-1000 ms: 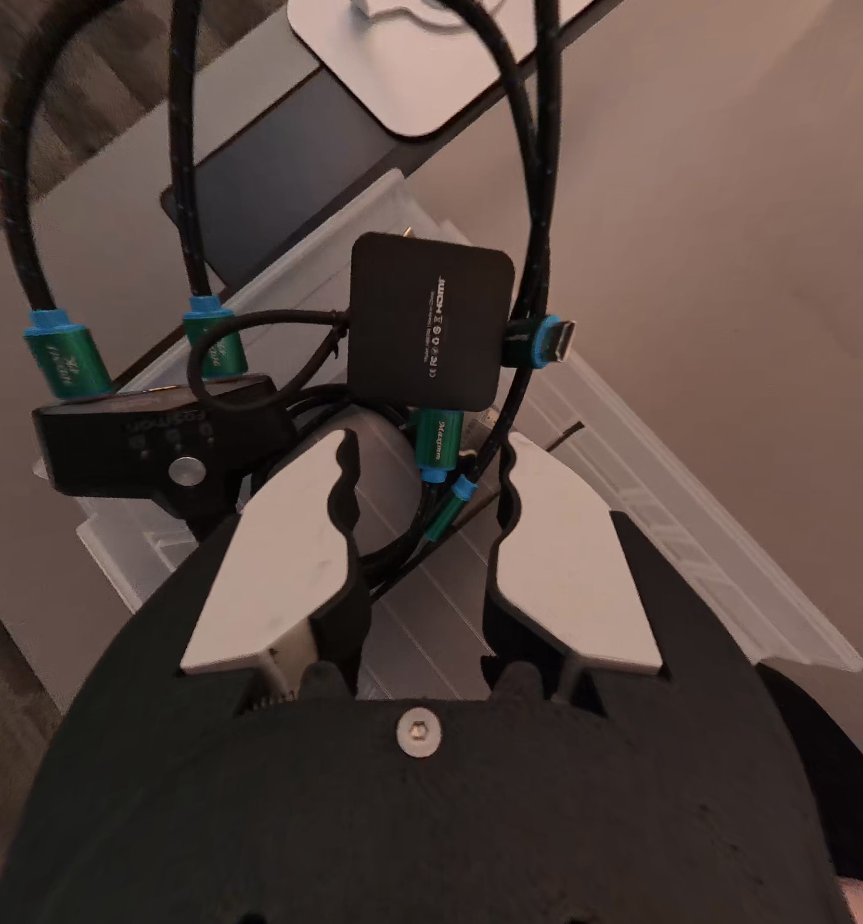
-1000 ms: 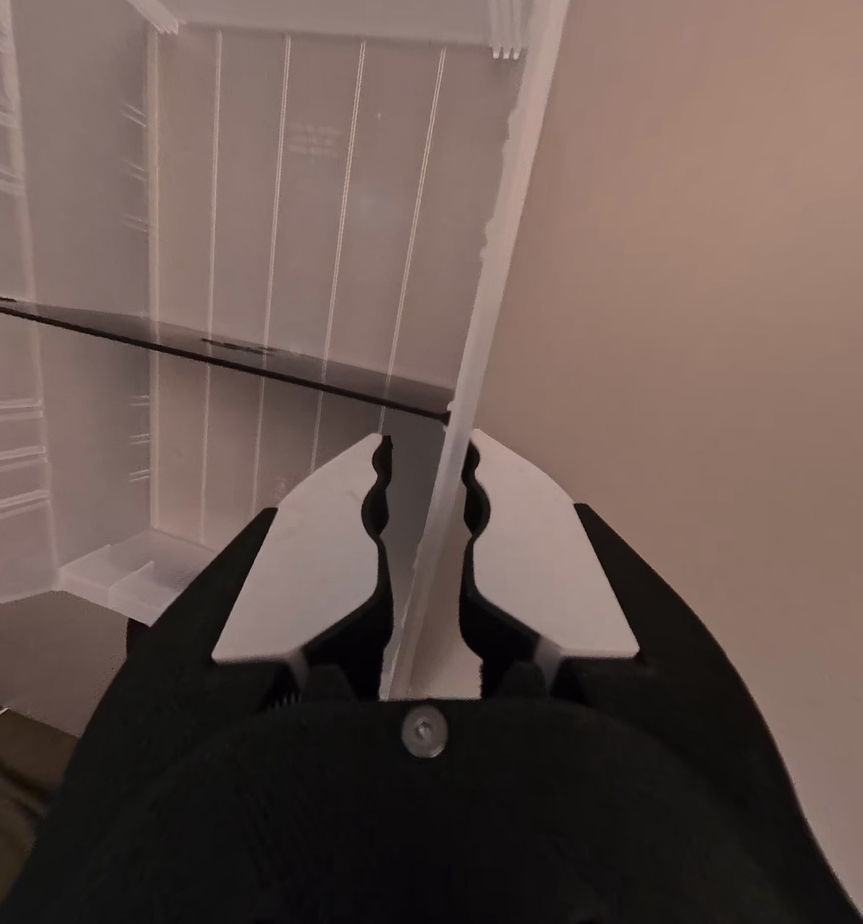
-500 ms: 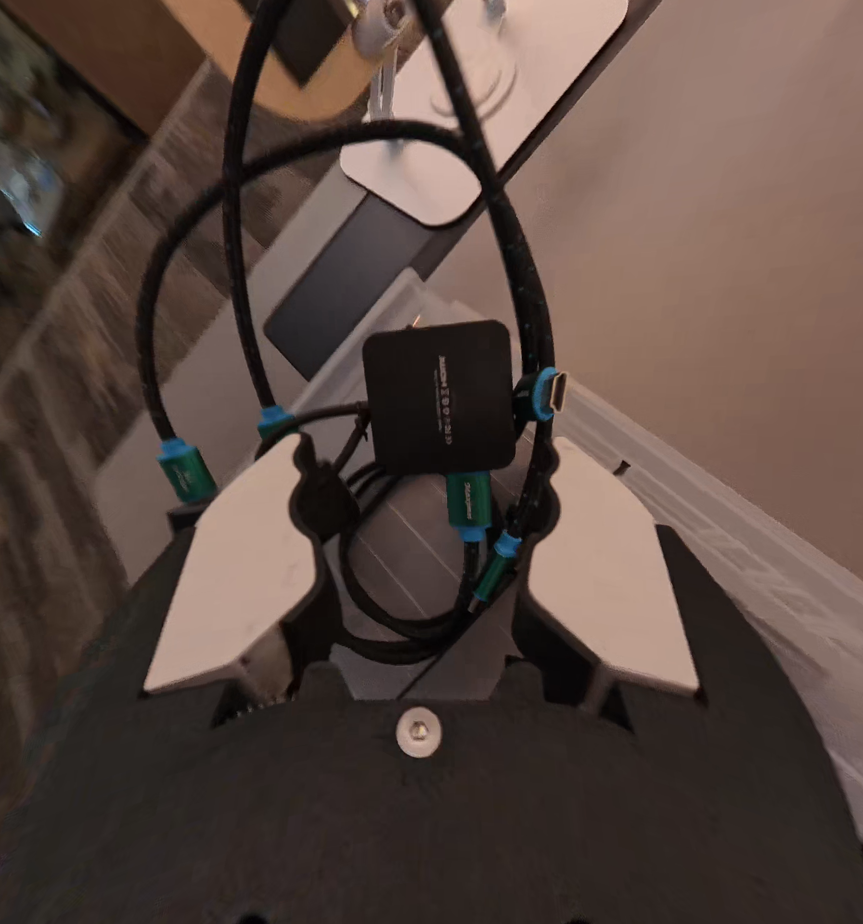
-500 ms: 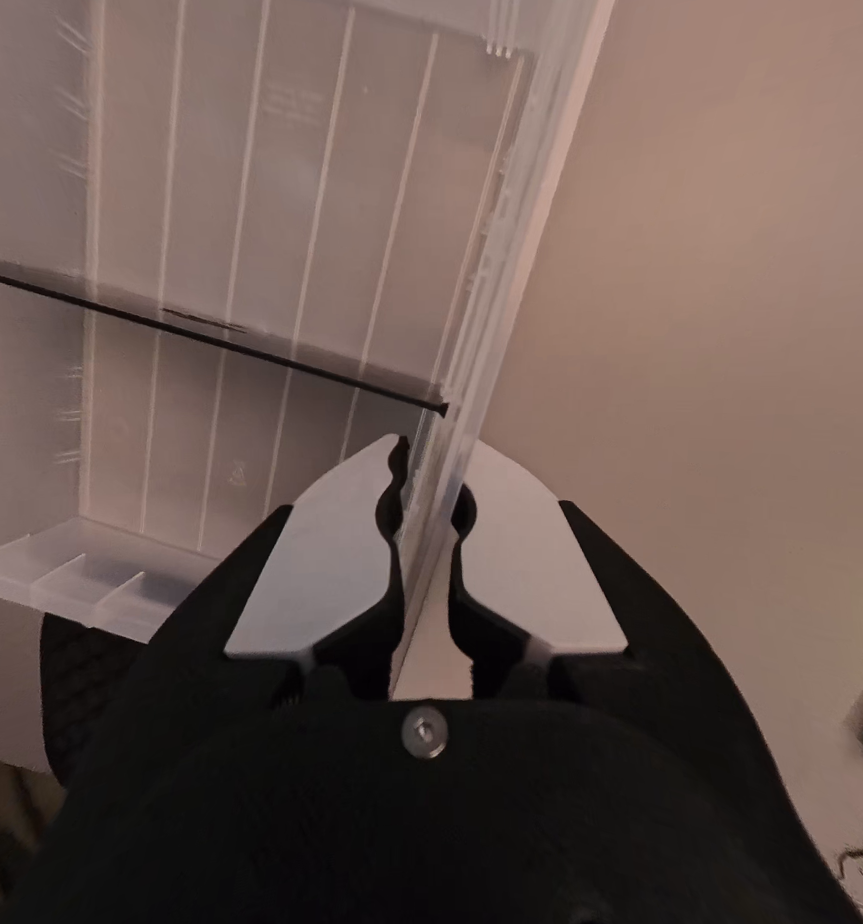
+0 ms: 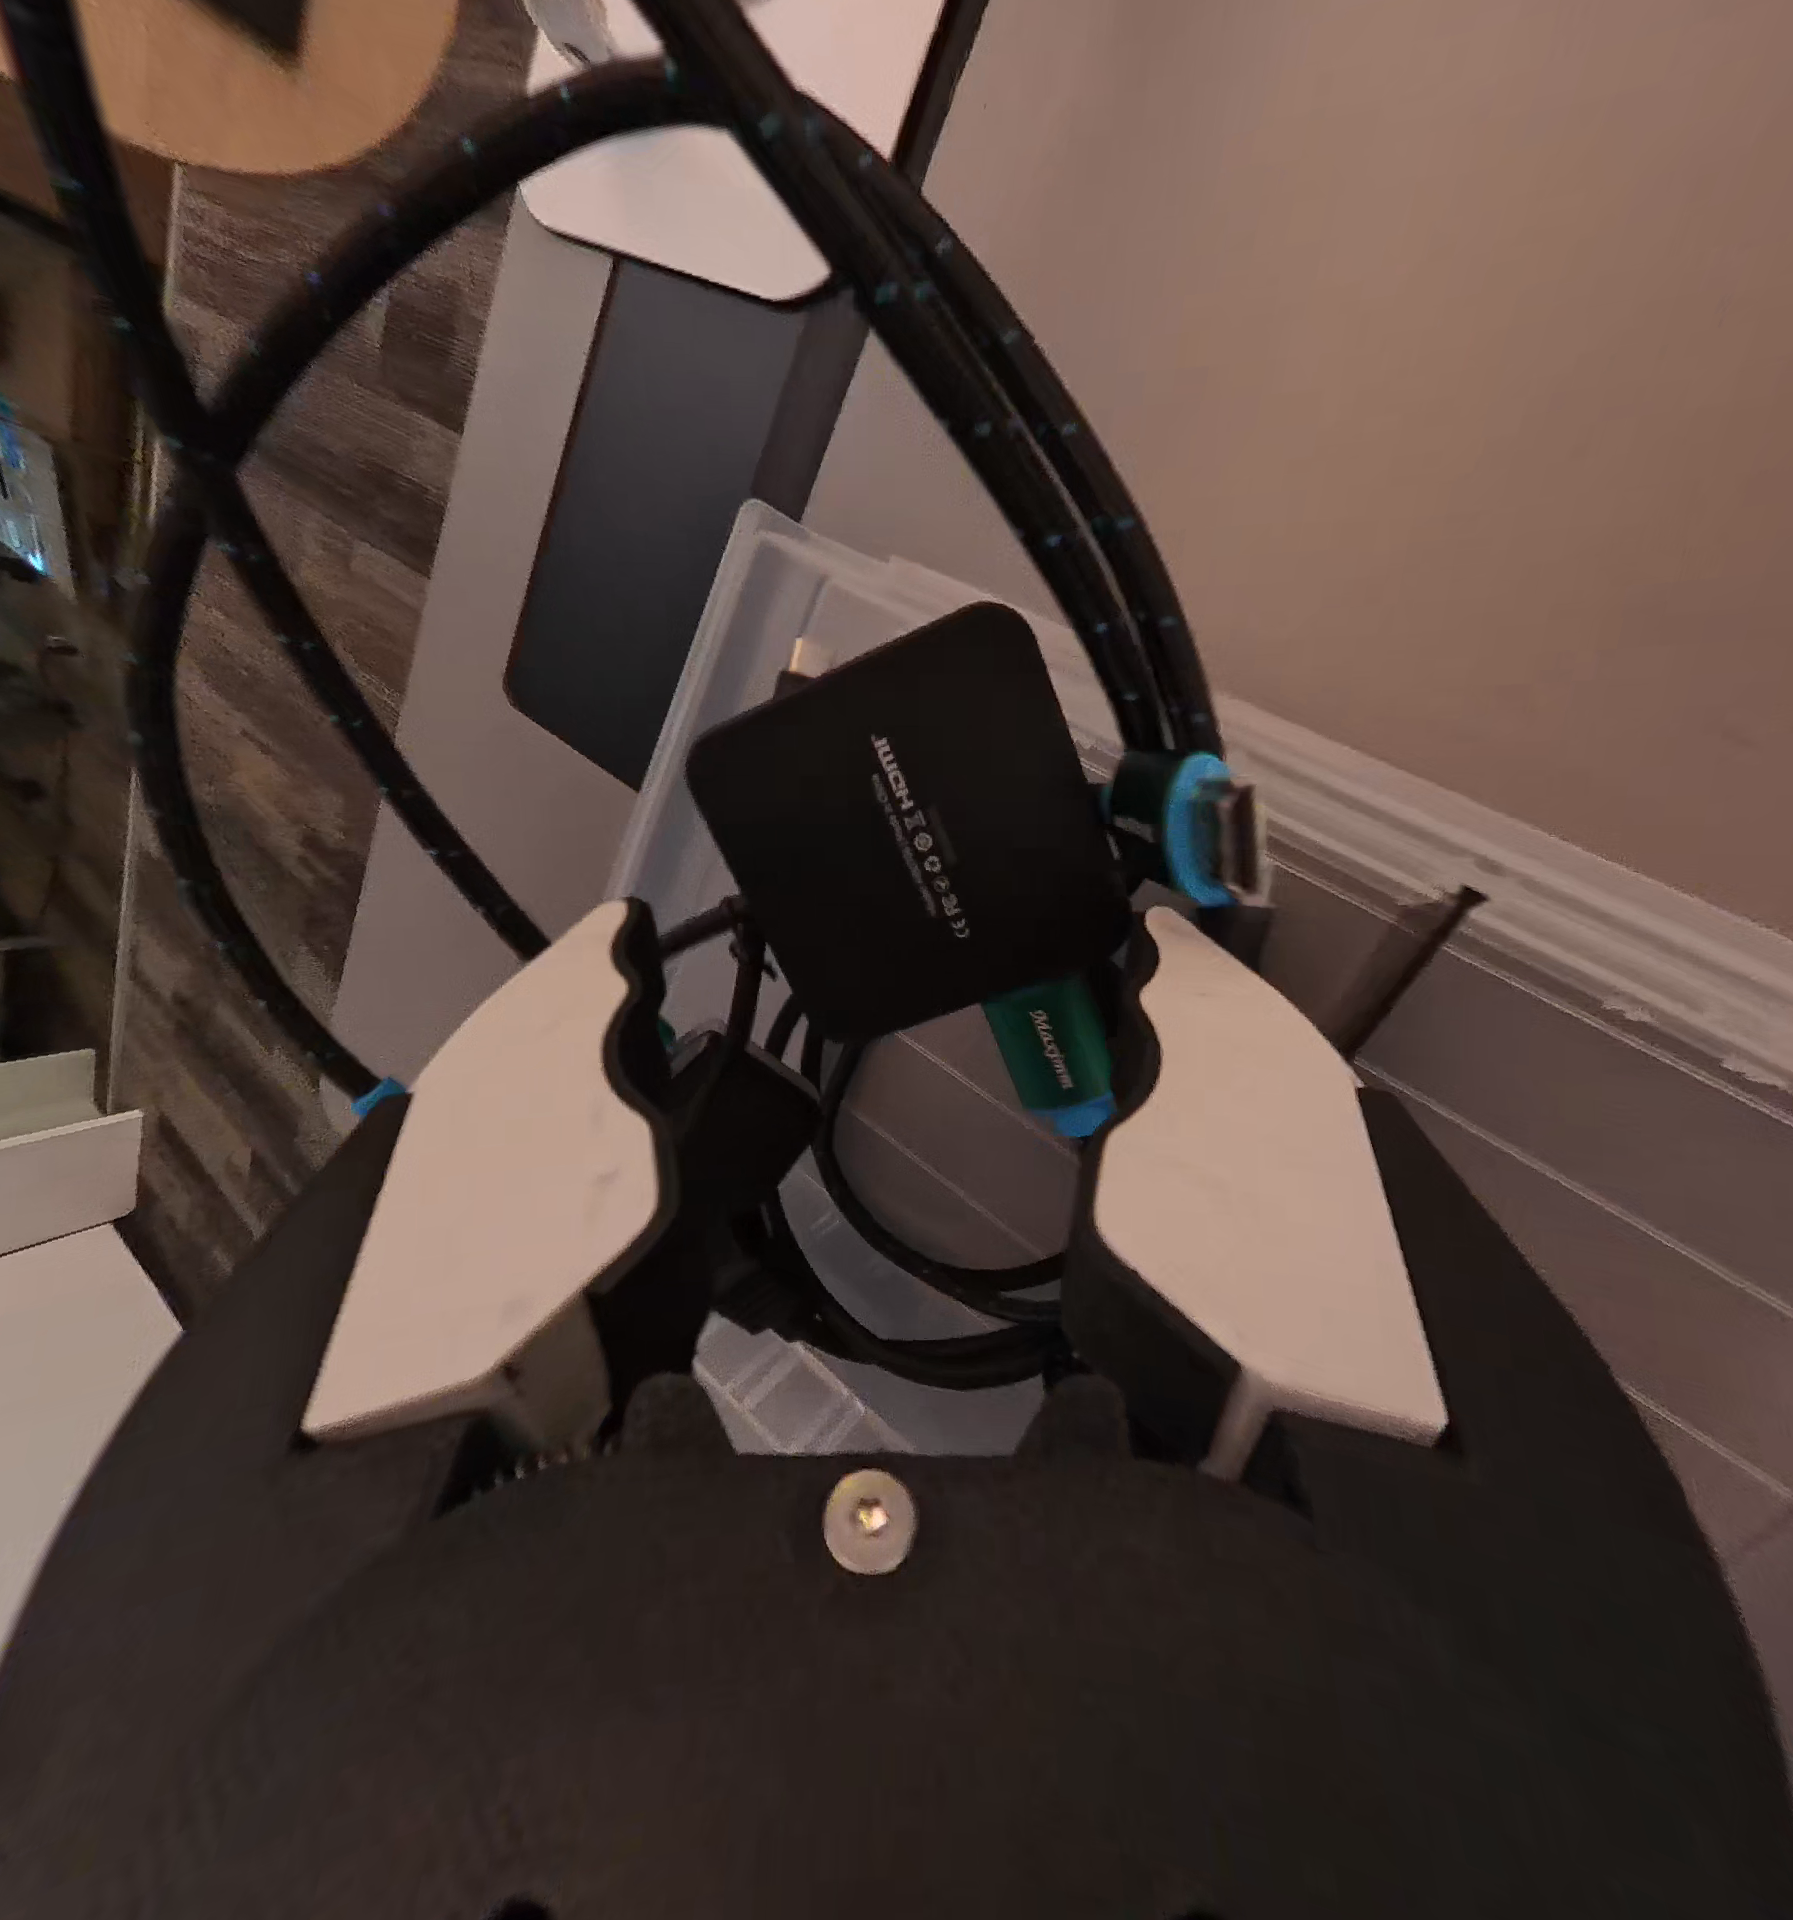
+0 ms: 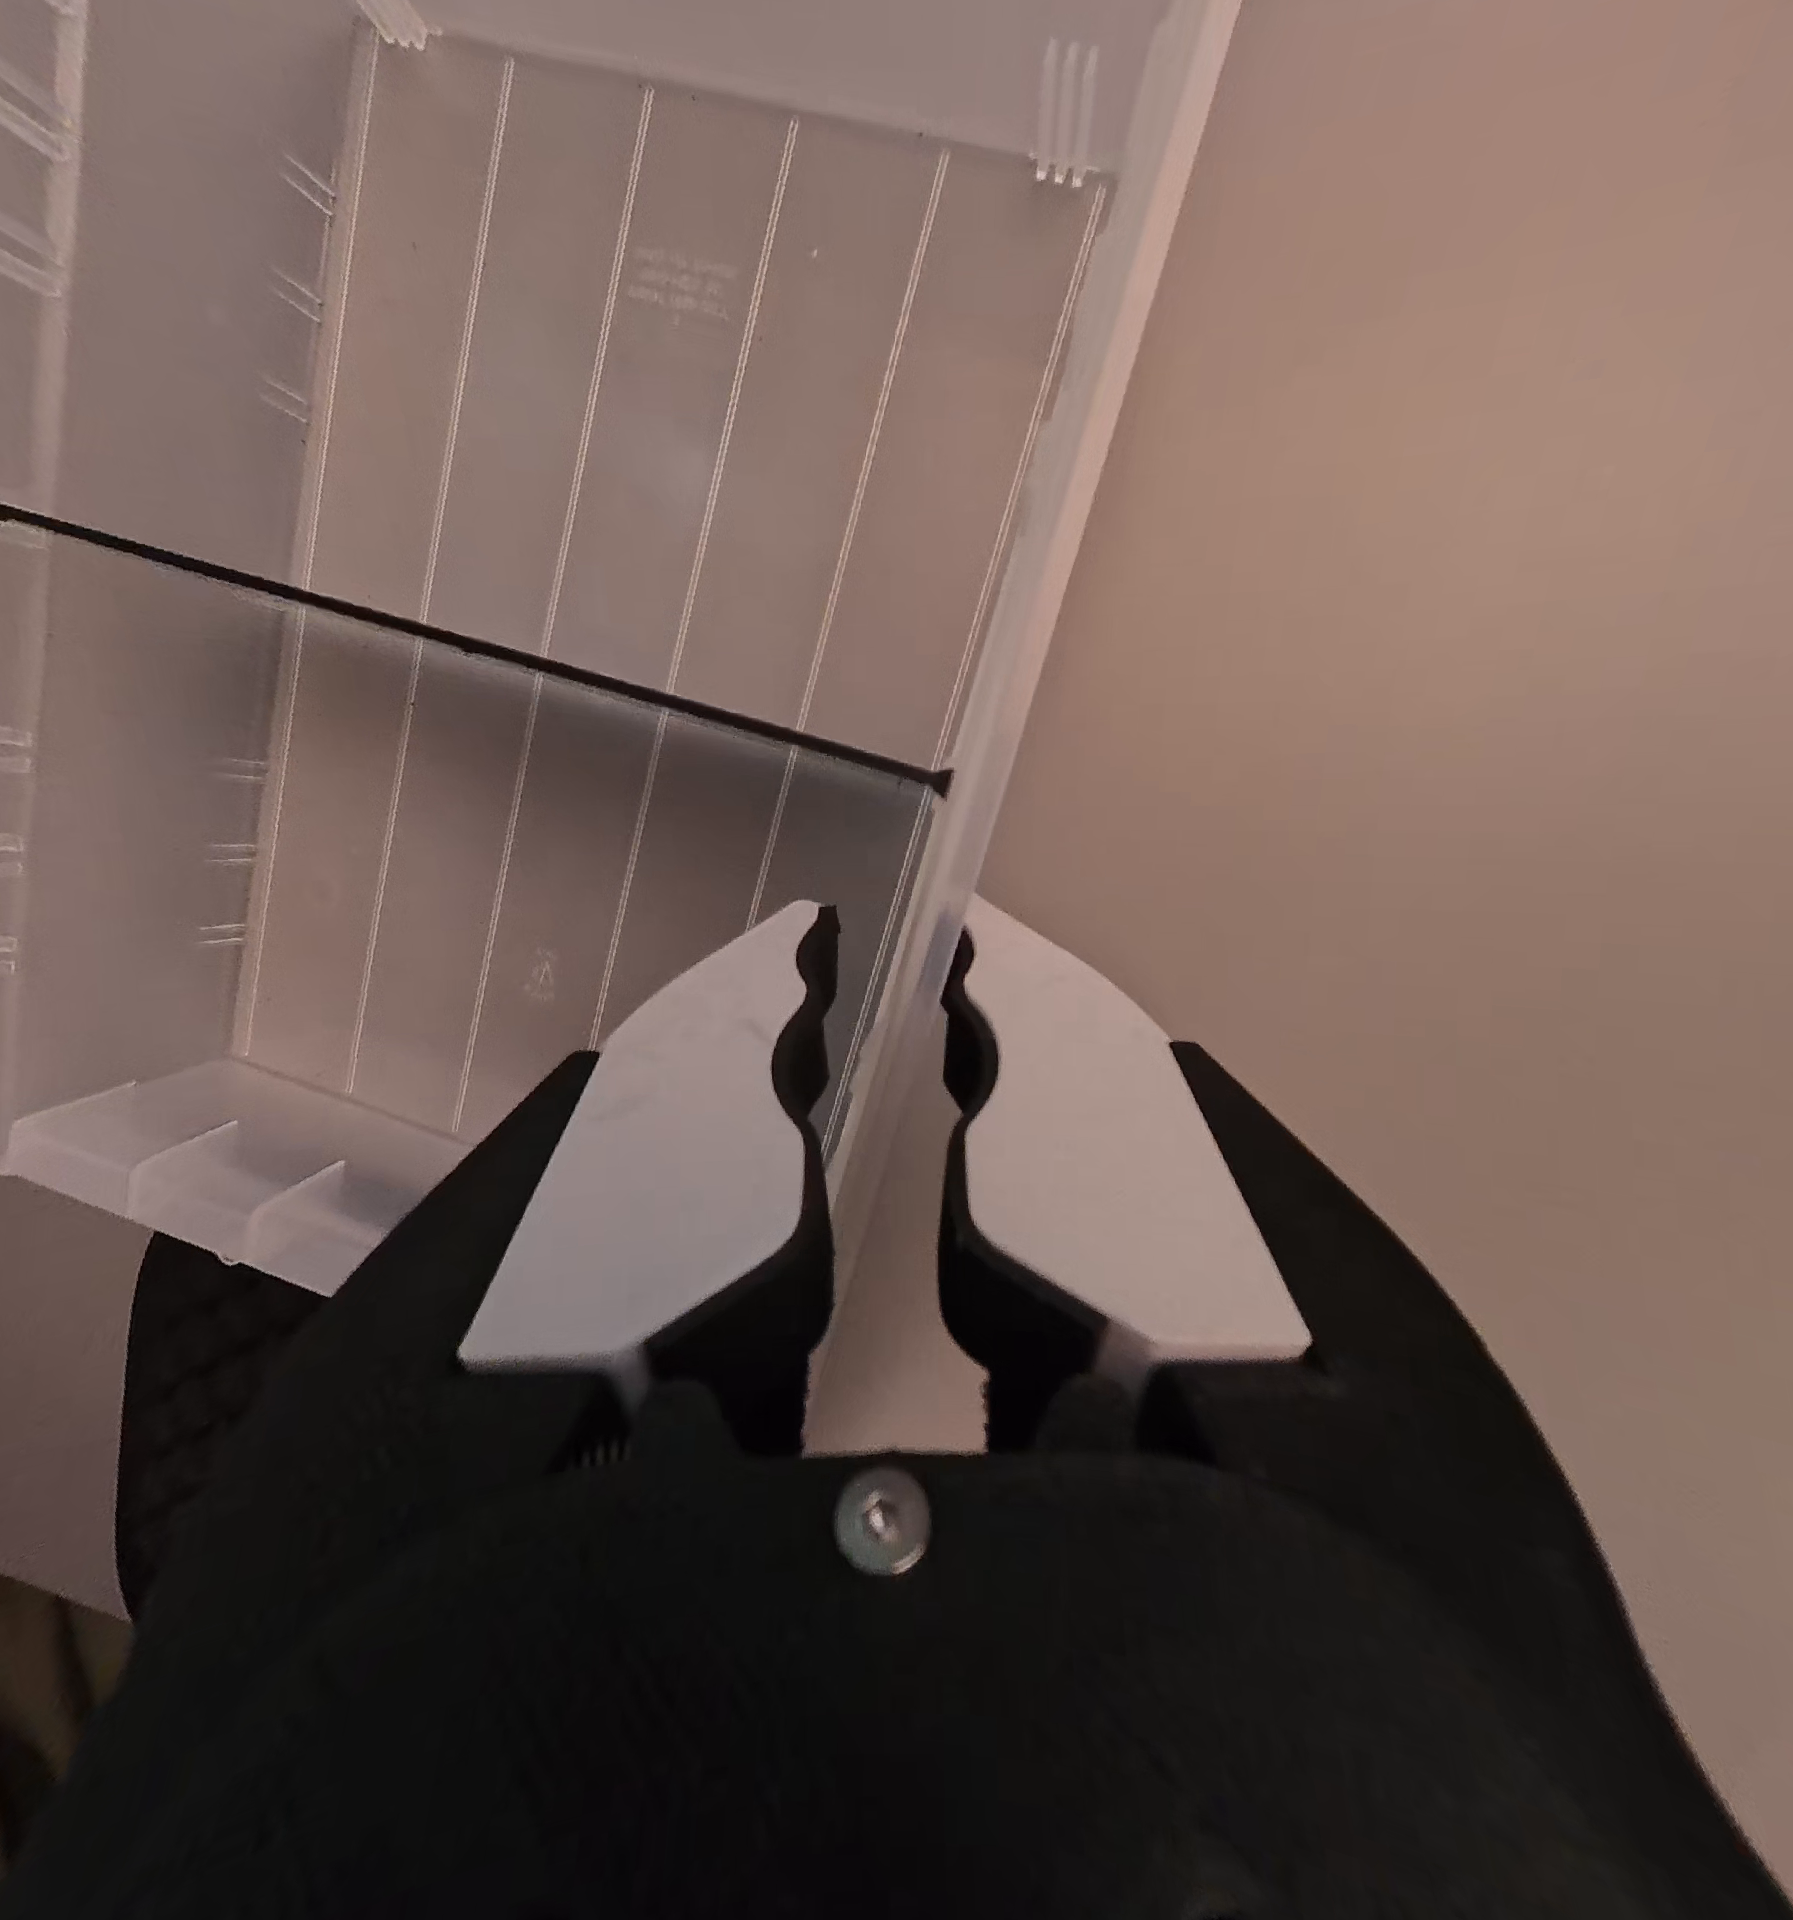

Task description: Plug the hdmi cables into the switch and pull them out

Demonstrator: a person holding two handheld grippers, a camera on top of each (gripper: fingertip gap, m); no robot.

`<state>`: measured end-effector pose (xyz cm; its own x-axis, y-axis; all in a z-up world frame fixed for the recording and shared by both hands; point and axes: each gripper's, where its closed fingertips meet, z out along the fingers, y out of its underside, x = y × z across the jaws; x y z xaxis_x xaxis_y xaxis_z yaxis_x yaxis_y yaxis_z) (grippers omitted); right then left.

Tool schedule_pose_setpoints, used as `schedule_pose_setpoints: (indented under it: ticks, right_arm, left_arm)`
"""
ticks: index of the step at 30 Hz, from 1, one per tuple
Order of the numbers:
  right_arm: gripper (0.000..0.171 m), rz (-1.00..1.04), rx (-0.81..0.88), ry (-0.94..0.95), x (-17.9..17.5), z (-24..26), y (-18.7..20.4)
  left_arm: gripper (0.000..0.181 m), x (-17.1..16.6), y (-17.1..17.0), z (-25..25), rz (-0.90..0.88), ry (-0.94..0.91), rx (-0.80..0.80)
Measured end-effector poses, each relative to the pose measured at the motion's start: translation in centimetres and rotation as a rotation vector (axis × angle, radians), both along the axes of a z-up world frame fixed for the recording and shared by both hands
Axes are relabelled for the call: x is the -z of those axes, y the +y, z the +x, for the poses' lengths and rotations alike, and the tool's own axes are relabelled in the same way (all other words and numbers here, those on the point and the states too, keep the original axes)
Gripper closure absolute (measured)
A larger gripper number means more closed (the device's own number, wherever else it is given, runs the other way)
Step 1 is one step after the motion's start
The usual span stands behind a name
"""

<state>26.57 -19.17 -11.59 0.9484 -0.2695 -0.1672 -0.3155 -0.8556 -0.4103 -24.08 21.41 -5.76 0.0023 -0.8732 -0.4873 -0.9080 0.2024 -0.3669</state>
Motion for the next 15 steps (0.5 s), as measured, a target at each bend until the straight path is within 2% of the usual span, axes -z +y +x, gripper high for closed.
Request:
schedule_pose_setpoints:
  ticks: [6, 9, 15]
  right_arm:
    - [0.152, 0.015, 0.02, 0.01, 0.2, 0.0, 0.0]
    - [0.152, 0.026, 0.026, 0.009, 0.4, -0.1, 0.0]
    - [0.153, 0.032, 0.019, 0.008, 0.7, -0.2, -0.3]
  left_arm:
    - [0.096, 3.0, 1.9, 0.2, 0.02, 0.159, -0.045]
    - [0.098, 3.7, 2.3, 0.3, 0.017, 0.18, -0.063]
    - [0.098, 0.9, 2.2, -0.9, 0.07, 0.136, -0.132]
